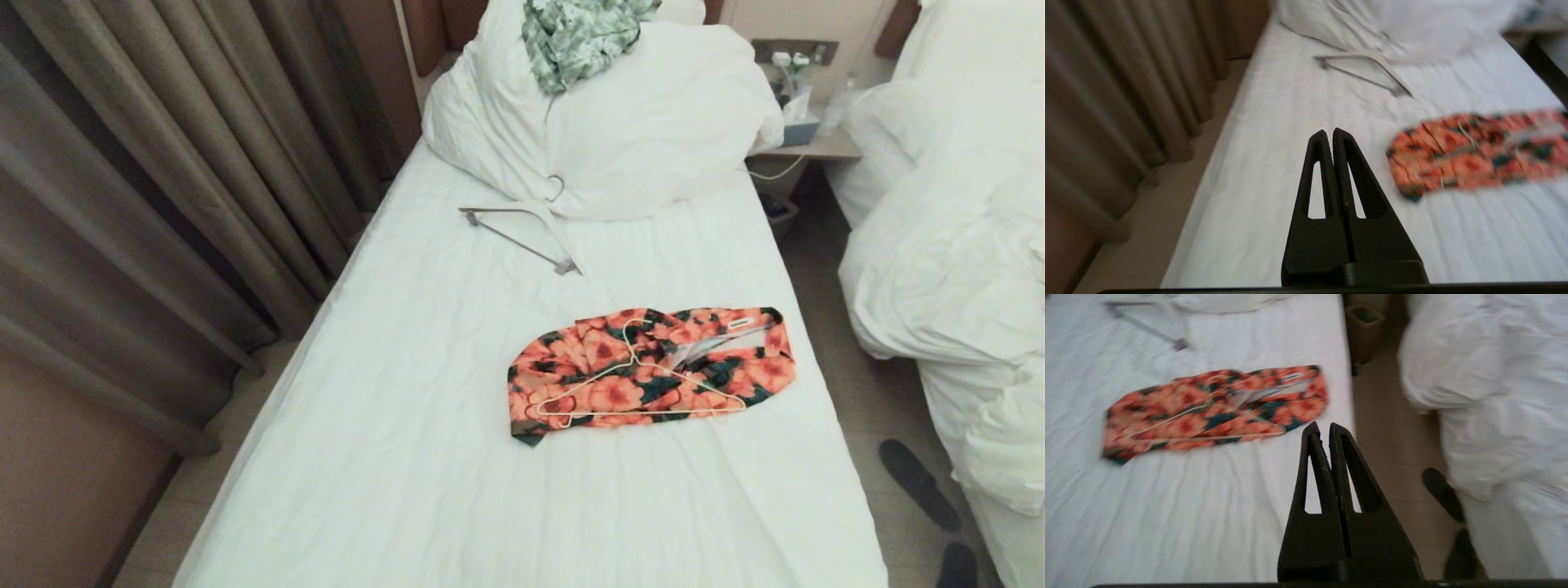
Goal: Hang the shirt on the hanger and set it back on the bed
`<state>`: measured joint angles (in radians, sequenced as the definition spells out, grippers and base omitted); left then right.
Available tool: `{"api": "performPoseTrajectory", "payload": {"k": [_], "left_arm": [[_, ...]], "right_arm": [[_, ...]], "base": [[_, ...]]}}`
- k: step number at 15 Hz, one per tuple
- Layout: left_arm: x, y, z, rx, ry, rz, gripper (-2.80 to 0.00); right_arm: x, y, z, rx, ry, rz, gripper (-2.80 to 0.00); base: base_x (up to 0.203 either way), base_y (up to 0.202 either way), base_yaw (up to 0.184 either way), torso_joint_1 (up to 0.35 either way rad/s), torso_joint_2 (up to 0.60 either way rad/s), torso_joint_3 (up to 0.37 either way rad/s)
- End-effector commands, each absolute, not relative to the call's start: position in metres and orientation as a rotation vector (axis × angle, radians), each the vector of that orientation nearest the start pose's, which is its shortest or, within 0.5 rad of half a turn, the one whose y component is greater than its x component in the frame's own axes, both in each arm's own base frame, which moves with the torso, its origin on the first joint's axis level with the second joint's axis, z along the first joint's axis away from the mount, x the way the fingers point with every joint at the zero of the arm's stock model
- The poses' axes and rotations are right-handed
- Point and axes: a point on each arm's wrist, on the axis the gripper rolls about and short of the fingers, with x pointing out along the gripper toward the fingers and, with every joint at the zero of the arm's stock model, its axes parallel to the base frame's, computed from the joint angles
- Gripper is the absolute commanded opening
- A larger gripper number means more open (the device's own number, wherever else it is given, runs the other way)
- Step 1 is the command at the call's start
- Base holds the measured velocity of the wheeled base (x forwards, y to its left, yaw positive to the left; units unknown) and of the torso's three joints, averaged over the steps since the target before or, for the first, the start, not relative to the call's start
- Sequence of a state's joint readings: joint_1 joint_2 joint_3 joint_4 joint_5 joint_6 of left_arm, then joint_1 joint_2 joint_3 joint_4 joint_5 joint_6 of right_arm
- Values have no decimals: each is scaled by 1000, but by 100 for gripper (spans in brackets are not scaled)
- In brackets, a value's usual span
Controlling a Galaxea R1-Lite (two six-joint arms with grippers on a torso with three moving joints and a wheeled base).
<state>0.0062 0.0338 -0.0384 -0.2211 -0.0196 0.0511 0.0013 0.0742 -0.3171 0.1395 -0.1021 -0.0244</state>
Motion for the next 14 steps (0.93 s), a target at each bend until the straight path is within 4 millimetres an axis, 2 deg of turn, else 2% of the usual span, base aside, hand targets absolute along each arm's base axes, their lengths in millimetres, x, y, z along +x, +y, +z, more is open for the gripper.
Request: {"api": "performPoseTrajectory", "payload": {"k": [1,5,8,12,14], "left_arm": [[-25,-2,95,104,-197,-83,-280],[-24,-3,86,128,-114,-102,-280],[-24,-2,78,214,-11,-55,-280],[-23,-2,74,149,1,-57,-280],[-23,-2,75,143,1,-55,-280]], "right_arm": [[-45,-1,126,-24,-116,-59,-280],[-25,0,89,-54,-108,0,-280],[-23,0,85,-96,-91,-8,-280],[-23,0,75,-52,26,4,-280],[-24,0,76,-34,21,5,-280]], "base": [[0,0,0,0,0,0],[0,0,0,0,0,0],[0,0,0,0,0,0],[0,0,0,0,0,0],[0,0,0,0,0,0]]}}
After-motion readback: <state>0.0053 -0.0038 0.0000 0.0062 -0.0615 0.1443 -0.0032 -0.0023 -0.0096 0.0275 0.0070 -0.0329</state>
